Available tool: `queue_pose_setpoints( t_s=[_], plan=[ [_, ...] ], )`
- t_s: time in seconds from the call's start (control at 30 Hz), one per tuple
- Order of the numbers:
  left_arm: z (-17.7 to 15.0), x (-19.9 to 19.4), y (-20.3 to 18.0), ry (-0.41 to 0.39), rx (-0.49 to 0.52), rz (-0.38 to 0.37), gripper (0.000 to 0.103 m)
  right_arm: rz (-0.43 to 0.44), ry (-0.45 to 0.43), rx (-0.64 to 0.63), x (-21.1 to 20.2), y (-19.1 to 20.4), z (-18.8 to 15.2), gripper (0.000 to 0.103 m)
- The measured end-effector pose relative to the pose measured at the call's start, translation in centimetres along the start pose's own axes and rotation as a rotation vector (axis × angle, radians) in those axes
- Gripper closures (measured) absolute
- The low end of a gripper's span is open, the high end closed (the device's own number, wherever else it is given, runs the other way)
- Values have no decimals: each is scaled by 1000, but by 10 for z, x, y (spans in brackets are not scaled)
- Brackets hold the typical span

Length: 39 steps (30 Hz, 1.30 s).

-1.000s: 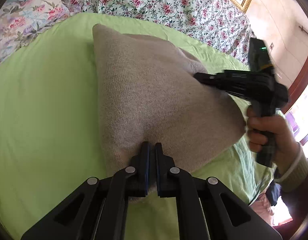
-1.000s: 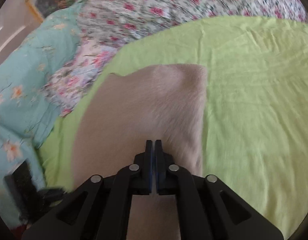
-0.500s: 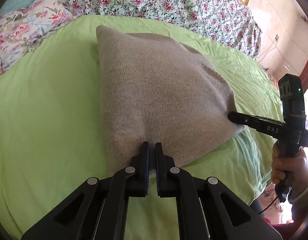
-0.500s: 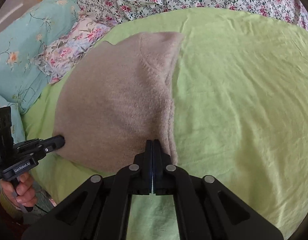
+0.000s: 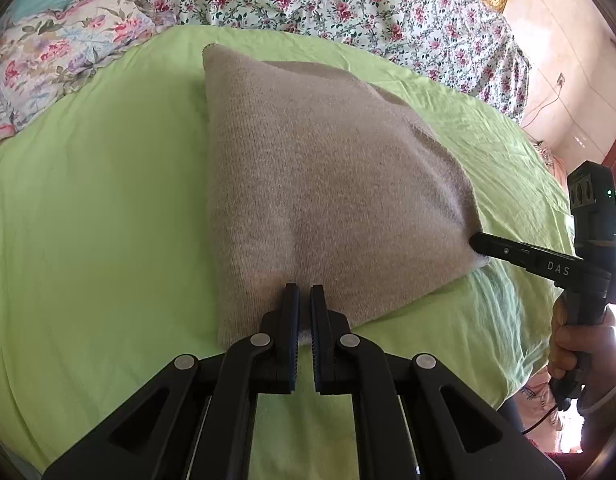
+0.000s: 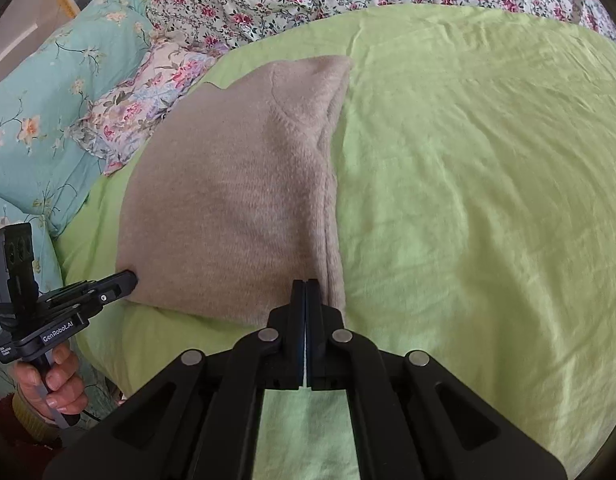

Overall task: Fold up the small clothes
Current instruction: 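Open both grippers and lift them away from the folded sweater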

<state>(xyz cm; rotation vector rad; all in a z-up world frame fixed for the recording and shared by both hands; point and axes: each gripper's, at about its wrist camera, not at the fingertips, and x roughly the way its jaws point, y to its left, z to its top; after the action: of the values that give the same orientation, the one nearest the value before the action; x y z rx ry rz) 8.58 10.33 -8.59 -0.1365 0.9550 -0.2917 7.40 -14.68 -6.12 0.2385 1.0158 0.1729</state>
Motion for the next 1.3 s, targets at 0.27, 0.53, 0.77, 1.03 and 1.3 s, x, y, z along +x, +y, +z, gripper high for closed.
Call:
queue_pose_setpoints(
  t_s=[0.27, 0.53, 0.77, 1.03, 1.3],
  plan=[
    [-6, -18, 5, 41, -11, 1, 89, -24, -12, 21, -36, 9, -10, 100],
    [-19, -47, 2, 20, -6, 45, 54, 28, -61, 36, -64, 22, 0, 99],
    [-1, -85, -4, -60, 1, 103, 16, 76, -126, -61, -96, 60, 7, 41],
    [13, -102, -8, -107, 13, 119, 12, 65, -136, -91, -72, 58, 43, 41],
    [36, -65, 11, -56, -16, 164, 12, 40, -118, -13, -33, 33, 98, 41]
  ],
)
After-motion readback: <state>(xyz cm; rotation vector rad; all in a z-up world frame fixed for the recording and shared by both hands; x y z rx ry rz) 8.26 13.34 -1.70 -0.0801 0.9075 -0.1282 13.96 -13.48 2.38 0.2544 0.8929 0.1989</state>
